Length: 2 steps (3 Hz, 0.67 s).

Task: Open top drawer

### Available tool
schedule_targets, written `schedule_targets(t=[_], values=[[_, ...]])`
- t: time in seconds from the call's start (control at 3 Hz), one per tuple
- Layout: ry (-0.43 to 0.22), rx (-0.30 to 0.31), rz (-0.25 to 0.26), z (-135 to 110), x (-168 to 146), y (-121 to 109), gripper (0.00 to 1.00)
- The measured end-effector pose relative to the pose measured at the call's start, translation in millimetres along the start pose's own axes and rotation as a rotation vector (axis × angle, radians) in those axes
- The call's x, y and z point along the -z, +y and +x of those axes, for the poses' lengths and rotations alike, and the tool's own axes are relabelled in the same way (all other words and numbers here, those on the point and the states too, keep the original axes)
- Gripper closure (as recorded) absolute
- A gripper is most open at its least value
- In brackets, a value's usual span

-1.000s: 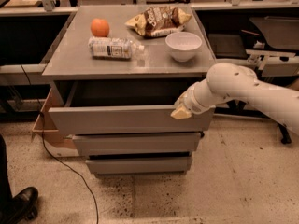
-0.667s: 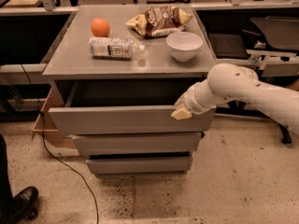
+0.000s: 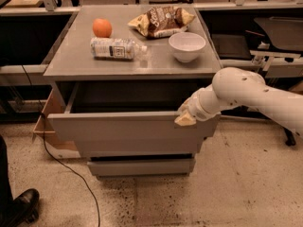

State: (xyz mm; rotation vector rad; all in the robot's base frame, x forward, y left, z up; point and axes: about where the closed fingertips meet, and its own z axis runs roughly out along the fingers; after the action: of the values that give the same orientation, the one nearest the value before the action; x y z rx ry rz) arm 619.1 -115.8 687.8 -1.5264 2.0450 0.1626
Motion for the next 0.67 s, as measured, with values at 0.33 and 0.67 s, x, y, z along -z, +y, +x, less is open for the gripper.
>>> schedule_targets(t=[0.33,0.67], values=[[0.015,0.010,-0.030,7,13,30,0.29],[0.028,0.028,-0.052,11,29,58,0.06]])
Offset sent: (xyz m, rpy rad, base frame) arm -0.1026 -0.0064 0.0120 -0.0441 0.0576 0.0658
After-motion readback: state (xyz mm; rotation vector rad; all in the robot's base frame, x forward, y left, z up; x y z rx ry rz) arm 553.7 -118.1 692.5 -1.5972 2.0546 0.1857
